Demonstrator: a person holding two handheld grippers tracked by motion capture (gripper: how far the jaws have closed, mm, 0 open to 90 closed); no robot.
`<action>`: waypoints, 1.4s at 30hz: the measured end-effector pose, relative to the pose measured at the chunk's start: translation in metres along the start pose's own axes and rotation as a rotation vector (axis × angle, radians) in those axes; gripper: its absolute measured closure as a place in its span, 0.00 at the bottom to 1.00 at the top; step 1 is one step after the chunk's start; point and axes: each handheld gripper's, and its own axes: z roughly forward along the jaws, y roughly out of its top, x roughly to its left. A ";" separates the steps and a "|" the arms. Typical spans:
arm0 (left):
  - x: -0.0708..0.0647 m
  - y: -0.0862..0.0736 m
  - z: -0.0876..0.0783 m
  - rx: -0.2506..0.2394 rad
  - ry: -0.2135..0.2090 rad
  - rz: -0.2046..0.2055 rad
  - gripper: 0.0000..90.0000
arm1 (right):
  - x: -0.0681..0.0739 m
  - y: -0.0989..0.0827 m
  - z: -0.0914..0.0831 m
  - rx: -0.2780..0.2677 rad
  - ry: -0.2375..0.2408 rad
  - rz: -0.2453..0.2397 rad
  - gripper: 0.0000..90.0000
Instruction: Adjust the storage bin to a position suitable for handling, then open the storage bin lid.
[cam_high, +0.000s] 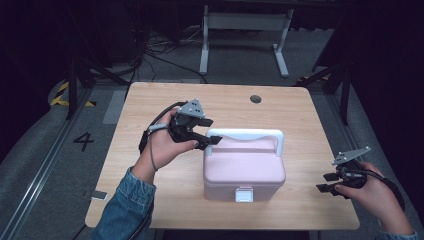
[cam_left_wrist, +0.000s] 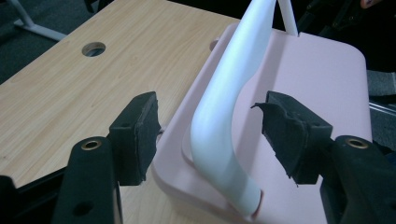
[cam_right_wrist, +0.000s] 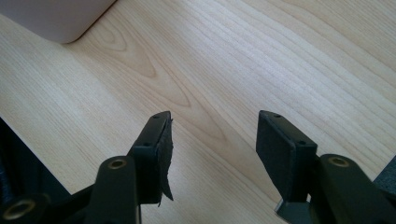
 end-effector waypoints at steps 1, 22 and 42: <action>0.000 0.000 0.003 -0.002 -0.005 0.000 0.42 | 0.000 0.000 0.000 -0.001 0.001 0.001 0.52; -0.002 -0.006 0.036 0.068 -0.015 0.026 0.70 | 0.000 -0.003 0.003 0.006 0.007 0.006 0.52; 0.001 0.008 0.021 0.021 -0.081 -0.001 0.92 | 0.002 -0.002 0.005 0.002 0.011 -0.002 0.52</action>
